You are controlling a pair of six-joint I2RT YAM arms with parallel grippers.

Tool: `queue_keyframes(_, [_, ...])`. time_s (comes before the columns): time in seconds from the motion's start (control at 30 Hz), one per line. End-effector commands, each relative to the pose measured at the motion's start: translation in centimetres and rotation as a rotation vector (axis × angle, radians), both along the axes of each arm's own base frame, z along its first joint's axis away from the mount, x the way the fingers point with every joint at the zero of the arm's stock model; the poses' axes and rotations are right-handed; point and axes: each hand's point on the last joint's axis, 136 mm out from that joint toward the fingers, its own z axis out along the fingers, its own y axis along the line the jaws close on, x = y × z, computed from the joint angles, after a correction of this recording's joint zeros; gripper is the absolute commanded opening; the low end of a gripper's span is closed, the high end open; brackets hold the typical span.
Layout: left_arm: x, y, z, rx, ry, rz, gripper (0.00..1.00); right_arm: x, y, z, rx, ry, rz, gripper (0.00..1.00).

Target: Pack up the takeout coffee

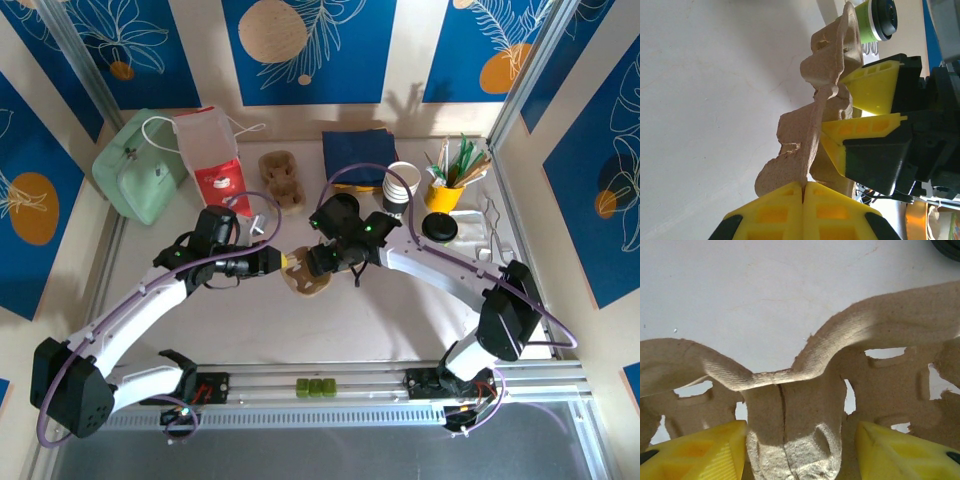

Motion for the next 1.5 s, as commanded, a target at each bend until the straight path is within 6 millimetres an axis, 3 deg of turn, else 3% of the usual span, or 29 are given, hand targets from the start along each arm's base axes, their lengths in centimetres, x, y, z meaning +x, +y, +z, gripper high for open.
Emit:
queue_keyframes(0.0, [-0.1, -0.3, 1.8, -0.028, -0.046, -0.010, 0.00, 0.2, -0.3, 0.1, -0.022, -0.005, 0.016, 0.59])
queue_keyframes(0.57, [0.0, -0.2, 1.9, -0.028, -0.044, 0.000, 0.00, 0.0, -0.3, 0.1, -0.002, 0.007, 0.023, 0.45])
queue_keyframes(0.7, [0.1, -0.1, 2.2, -0.022, -0.053, 0.013, 0.09, -0.1, -0.5, 0.2, -0.007, 0.009, 0.022, 0.44])
queue_keyframes(0.83, [0.6, 0.7, 2.7, 0.001, -0.080, 0.062, 0.32, -0.5, -0.9, 0.1, -0.026, 0.038, 0.019, 0.43])
queue_keyframes(1.03, [1.7, 4.2, 4.7, 0.099, -0.137, 0.201, 0.53, -1.1, -1.7, 0.5, -0.033, 0.039, 0.020, 0.43])
queue_keyframes(1.13, [2.8, 6.6, 6.8, 0.124, -0.140, 0.270, 0.55, -1.4, -2.1, 0.8, -0.034, 0.043, 0.016, 0.43])
queue_keyframes(1.33, [6.5, 13.7, 9.9, 0.257, -0.149, 0.532, 0.60, -2.5, -2.5, 0.9, -0.020, 0.065, 0.023, 0.43])
queue_keyframes(1.47, [9.3, 16.7, 11.9, 0.259, -0.137, 0.647, 0.61, -3.1, -2.7, 0.8, -0.020, 0.086, 0.026, 0.42])
